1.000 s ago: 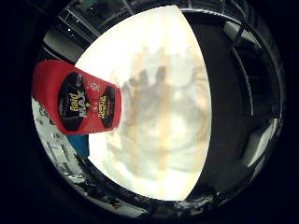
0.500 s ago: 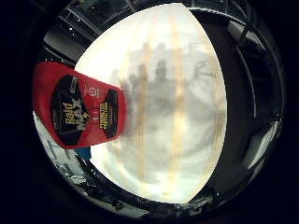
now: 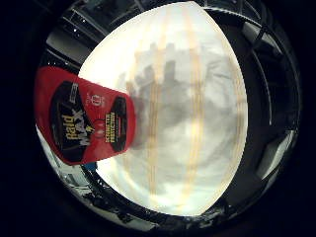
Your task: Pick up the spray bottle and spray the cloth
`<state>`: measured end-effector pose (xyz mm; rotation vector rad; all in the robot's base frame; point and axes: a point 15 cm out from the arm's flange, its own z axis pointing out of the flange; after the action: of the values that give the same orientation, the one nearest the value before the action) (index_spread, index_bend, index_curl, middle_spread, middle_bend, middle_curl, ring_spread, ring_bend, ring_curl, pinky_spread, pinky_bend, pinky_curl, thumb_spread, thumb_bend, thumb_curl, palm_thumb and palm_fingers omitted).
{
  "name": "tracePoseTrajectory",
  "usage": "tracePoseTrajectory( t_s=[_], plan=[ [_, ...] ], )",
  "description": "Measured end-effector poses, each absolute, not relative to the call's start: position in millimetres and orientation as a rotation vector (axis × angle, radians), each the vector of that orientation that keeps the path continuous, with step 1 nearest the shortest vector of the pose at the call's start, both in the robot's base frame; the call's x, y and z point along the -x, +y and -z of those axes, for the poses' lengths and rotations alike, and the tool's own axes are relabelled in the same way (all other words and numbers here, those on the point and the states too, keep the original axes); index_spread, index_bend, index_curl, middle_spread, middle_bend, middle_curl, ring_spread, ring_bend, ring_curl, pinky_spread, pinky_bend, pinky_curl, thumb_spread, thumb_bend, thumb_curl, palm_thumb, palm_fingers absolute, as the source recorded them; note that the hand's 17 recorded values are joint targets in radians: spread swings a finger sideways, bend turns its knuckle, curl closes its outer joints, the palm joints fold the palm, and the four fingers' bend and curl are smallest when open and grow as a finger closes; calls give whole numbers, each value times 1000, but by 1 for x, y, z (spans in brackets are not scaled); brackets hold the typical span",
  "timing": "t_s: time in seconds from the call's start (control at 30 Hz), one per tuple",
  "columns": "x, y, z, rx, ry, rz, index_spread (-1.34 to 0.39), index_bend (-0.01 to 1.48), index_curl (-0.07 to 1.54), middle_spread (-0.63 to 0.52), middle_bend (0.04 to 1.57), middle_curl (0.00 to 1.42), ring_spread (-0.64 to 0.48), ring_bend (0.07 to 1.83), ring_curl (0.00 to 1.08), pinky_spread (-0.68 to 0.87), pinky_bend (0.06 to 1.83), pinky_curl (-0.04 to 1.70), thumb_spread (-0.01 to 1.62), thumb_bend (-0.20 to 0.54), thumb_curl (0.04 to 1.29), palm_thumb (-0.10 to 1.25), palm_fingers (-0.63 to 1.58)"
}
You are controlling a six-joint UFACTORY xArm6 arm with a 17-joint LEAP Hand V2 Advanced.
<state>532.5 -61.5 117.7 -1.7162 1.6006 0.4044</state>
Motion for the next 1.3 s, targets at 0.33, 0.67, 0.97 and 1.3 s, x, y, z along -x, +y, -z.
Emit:
tracePoseTrajectory(
  t_s=[0.33,0.67,0.97,1.3],
  plan=[
    [-533,-65,-118,1697,1607,-398,-128,153,255,63,276,356,88,545,257,291,445,309,936,-25,291,281,245],
    [-532,-56,-115,1615,1590,-457,-177,163,278,-21,373,395,-67,698,282,9,547,294,976,-19,295,398,434],
    [-524,-32,-118,1436,1526,-634,-279,184,322,-108,465,444,-192,903,326,-244,865,314,1001,-16,313,571,752],
    [-528,-40,-123,1391,1530,-617,-438,479,557,-175,911,638,-225,1135,460,-380,1136,442,1014,-20,349,742,1308]
  ],
)
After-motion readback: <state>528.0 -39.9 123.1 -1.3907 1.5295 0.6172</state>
